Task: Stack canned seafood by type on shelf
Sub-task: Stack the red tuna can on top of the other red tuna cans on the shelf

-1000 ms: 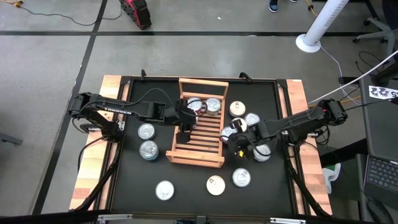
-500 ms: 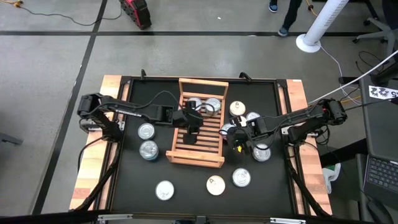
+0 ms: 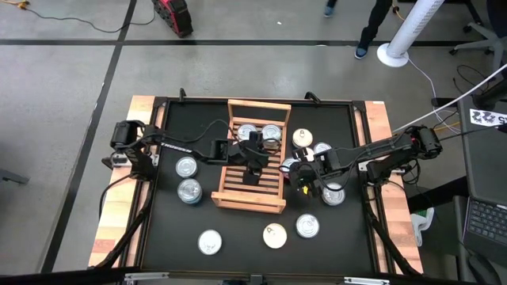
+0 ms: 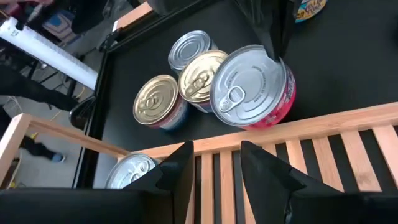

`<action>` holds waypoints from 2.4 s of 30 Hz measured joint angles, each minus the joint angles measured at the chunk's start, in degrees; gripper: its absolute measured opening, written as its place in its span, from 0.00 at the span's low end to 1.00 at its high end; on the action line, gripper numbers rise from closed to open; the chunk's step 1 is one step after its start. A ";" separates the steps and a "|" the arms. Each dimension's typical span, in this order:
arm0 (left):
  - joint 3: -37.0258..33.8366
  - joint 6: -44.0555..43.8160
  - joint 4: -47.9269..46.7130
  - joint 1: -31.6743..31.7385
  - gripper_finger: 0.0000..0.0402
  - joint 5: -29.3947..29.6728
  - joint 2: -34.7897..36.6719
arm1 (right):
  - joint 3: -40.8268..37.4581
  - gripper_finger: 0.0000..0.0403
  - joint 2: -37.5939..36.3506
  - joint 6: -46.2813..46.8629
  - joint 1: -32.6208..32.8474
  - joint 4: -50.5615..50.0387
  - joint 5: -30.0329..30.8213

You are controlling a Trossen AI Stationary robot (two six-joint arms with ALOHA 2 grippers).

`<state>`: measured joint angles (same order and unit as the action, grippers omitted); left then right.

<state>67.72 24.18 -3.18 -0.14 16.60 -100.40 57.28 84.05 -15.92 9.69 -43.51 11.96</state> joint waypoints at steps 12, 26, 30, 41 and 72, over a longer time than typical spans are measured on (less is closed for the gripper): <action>0.00 -3.08 -0.81 0.00 0.32 0.02 0.00 | 0.00 0.00 0.00 2.10 0.04 -2.62 -7.52; 0.00 -3.17 -0.83 0.00 0.32 0.02 0.00 | 1.49 0.00 0.02 8.16 0.02 -8.03 -17.61; 0.00 -3.21 -0.83 0.00 0.32 0.02 0.00 | 4.10 0.00 0.02 8.28 0.02 -10.92 -17.71; -0.02 -3.23 -0.83 0.00 0.32 0.02 0.02 | 5.77 0.00 0.02 8.39 0.02 -11.68 -33.93; -0.02 -6.29 -0.85 0.00 0.32 0.04 0.04 | -1.32 0.00 0.22 9.68 0.02 -6.78 -50.14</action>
<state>67.70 17.89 -4.03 -0.14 16.64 -100.36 55.95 84.27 -6.24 9.72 -50.29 -38.17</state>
